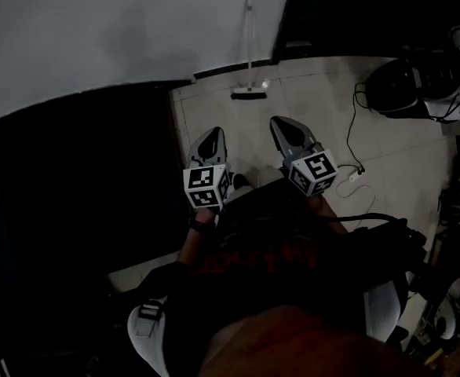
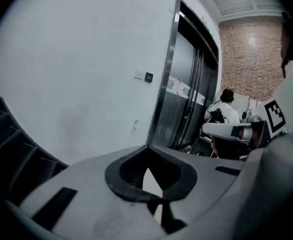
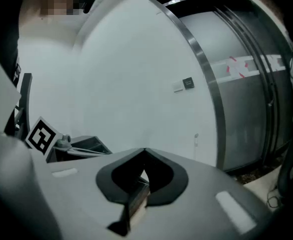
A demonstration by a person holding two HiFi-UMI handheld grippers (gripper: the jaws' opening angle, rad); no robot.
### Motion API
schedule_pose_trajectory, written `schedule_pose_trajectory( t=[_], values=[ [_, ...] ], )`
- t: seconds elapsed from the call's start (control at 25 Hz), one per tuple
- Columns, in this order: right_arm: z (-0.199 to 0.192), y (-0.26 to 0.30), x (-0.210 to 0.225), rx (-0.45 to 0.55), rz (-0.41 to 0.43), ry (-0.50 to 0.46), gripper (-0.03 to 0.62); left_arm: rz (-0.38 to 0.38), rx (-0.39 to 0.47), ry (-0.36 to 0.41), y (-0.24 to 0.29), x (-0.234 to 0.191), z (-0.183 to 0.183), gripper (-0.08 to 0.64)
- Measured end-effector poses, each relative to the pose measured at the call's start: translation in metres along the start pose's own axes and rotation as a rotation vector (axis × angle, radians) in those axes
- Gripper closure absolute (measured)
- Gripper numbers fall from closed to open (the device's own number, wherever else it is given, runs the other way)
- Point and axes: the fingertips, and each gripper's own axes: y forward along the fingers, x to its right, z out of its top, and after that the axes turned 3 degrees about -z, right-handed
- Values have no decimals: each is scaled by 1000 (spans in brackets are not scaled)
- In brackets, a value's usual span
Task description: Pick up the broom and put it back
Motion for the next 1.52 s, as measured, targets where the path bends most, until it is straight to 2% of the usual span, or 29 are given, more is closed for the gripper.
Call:
schedule_pose_trajectory(
  t=[0.2, 0.32, 0.44, 0.6, 0.72, 0.8, 0.88, 1.04, 1.16, 1.36, 1.52],
  values=[
    [-1, 12, 26, 16, -2, 8, 591, 6, 35, 22, 31, -10, 20, 555],
    [-5, 36, 59, 12, -30, 21, 591, 26, 39, -8, 60, -12, 27, 555],
    [-7, 80, 93, -8, -21, 20, 583, 83, 22, -49, 98, -34, 34, 555],
    [2, 158, 163, -78, 14, 33, 501, 156, 39, -57, 176, -54, 90, 555],
    [12, 213, 220, -131, 8, 1, 478, 167, 43, -4, 227, -53, 138, 555],
    [4, 239, 253, -162, -13, -43, 474, 179, 53, -5, 245, -50, 153, 555],
    [-16, 266, 281, -205, -27, -98, 473, 175, 59, -6, 255, -48, 157, 555],
    [-51, 344, 325, -327, -7, -124, 436, 208, 7, 7, 274, -61, 169, 555],
    [-70, 418, 361, -381, -23, -112, 432, 236, -16, -17, 285, -85, 174, 555],
    [-111, 539, 411, -509, -54, -79, 402, 322, 4, -71, 266, -118, 169, 555],
    [-130, 596, 451, -612, -152, -201, 400, 319, 42, -103, 249, -129, 170, 555]
  ],
)
